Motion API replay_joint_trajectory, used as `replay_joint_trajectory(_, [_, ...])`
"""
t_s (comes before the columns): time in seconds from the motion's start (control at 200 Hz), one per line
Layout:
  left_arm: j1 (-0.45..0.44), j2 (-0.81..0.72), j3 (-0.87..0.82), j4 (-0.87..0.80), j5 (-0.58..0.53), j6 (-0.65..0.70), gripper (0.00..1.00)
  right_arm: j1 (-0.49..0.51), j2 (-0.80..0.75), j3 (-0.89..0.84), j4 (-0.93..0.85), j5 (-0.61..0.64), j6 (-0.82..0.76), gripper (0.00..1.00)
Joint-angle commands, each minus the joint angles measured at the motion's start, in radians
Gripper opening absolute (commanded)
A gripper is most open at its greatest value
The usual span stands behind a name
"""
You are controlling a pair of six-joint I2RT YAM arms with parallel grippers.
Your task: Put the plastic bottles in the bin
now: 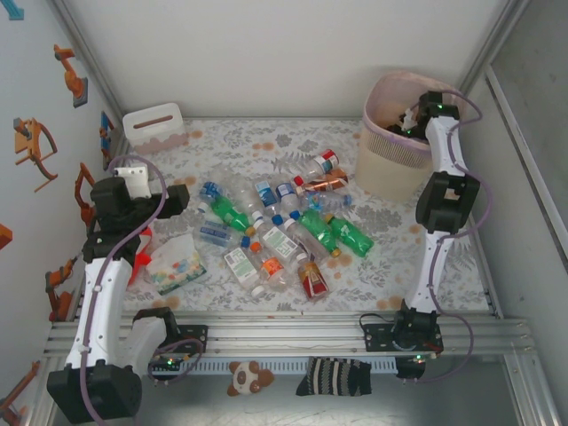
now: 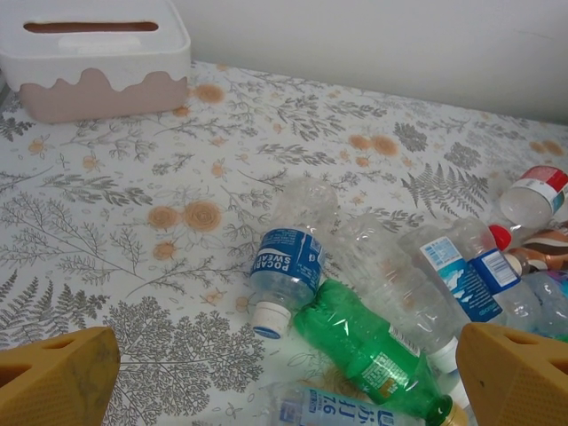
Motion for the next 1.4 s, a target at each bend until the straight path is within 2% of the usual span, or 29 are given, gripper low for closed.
replay_joint_trajectory(0.0, [0.003,0.006,0.012,-0.014,0.018,0.014,0.98,-0.003,-0.087,0.011,-0.034,-0.003,-0.012,0.77])
replay_joint_trajectory(0.14, [0.003,0.027,0.023,-0.020,0.051,0.015,1.00,-0.003,-0.121,0.049,-0.053,0.024,-0.008,0.81])
replay_joint_trajectory(0.361, [-0.003,0.084,0.050,-0.044,0.090,-0.005,0.95,-0.003,-0.204,0.087,-0.079,0.070,-0.006,0.82])
replay_joint_trajectory(0.711, [-0.052,0.254,0.134,-0.137,0.055,-0.038,0.89,-0.003,-0.392,0.091,-0.094,0.177,-0.012,0.81])
replay_joint_trajectory(0.956, [-0.125,0.431,0.232,-0.210,0.008,-0.048,0.89,-0.003,-0.570,-0.020,-0.055,0.170,0.001,0.79])
replay_joint_trajectory(1.222, [-0.186,0.685,0.416,-0.332,-0.127,0.026,0.78,-0.003,-0.750,-0.184,-0.006,0.165,0.013,0.79])
replay_joint_trajectory(1.397, [-0.191,0.840,0.540,-0.356,-0.122,0.071,0.77,-0.003,-0.812,-0.256,0.005,0.167,0.011,0.79])
